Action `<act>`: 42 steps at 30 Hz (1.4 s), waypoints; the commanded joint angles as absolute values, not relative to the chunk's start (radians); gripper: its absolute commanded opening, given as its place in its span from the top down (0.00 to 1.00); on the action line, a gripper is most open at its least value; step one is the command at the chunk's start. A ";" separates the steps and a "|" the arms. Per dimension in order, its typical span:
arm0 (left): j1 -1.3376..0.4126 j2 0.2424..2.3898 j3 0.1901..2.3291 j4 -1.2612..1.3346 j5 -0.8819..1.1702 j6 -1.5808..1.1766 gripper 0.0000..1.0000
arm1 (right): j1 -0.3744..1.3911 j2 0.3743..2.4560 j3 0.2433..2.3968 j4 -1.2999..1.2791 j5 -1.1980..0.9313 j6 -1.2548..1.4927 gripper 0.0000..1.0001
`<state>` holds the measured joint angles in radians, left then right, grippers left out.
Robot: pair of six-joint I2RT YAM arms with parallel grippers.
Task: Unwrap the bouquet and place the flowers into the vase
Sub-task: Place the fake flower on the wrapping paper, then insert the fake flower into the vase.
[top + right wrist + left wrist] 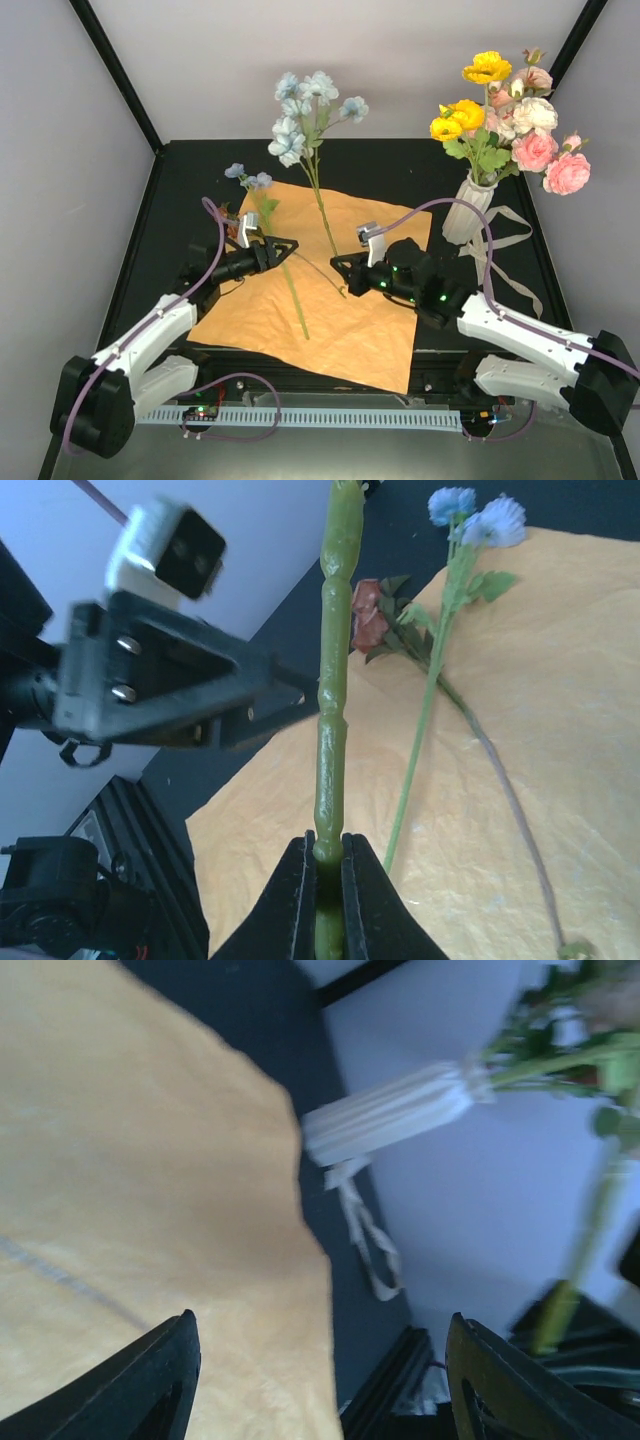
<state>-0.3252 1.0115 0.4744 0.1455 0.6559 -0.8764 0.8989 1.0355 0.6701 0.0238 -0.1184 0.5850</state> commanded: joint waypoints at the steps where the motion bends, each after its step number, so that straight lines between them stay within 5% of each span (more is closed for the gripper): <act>1: -0.340 0.921 0.483 0.413 0.806 -0.941 0.32 | 0.933 1.066 0.717 0.114 -0.155 0.587 0.99; 11: -0.364 0.902 0.513 0.550 0.856 -0.994 0.44 | 1.007 1.090 0.733 0.200 -0.154 0.585 0.99; 24: -0.395 0.948 0.540 0.676 0.893 -1.052 0.49 | 1.043 1.117 0.741 0.213 -0.149 0.584 0.99; 31: -0.398 0.957 0.541 0.670 0.892 -1.030 0.93 | 1.046 1.108 0.738 0.203 -0.161 0.554 0.98; 36: -0.399 0.941 0.564 0.610 0.925 -0.975 0.98 | 1.046 1.045 0.756 0.115 -0.102 0.491 0.82; 42: -0.408 0.875 0.651 0.282 0.950 -0.719 0.98 | 1.043 0.966 0.781 0.041 -0.036 0.515 0.46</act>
